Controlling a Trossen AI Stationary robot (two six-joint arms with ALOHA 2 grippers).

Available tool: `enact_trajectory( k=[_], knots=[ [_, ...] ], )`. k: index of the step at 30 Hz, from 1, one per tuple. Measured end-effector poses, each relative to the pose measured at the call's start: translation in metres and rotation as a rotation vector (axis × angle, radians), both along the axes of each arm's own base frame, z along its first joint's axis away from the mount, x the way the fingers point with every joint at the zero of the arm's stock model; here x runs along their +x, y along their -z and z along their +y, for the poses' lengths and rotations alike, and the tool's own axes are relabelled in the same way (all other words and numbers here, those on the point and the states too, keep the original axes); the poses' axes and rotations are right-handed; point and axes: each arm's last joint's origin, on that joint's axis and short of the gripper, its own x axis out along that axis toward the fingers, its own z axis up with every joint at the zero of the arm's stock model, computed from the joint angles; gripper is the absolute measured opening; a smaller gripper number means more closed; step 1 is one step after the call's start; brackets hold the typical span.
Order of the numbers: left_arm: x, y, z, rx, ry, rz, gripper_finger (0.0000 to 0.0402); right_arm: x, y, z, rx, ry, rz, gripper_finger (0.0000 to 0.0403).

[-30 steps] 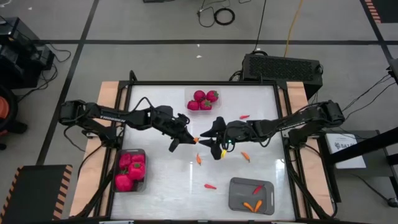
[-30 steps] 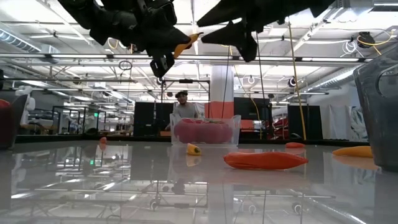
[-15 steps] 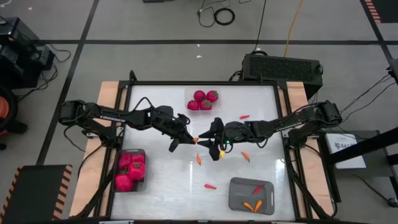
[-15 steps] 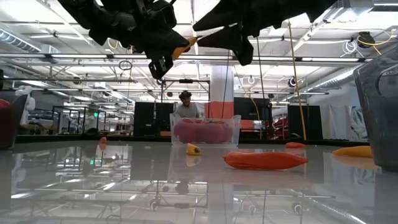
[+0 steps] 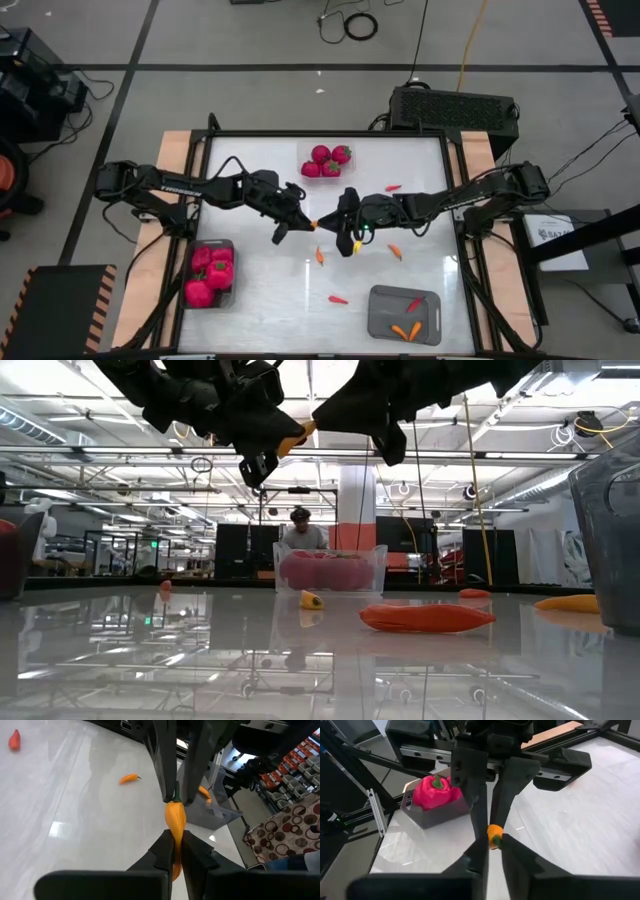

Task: Sort produce into baskets
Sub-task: Put the orange chili pepper into the right black bin

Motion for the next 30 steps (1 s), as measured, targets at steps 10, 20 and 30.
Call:
enact_trajectory(
  k=[10, 20, 30],
  knots=[
    [0.000, 0.000, 0.000, 0.027, 0.006, -0.006, 0.0049, 0.000, 0.000, 0.000, -0.004, -0.002, 0.001, 0.0003],
    [0.000, 0.000, 0.007, 0.027, -0.005, -0.015, 0.0191, -0.002, 0.001, 0.001, 0.078, -0.011, 0.034, 0.0001],
    [-0.026, 0.001, 0.035, -0.031, 0.008, 0.144, 0.0230, -0.026, -0.010, 0.014, 0.366, -0.152, 0.187, 0.0000]
  ],
)
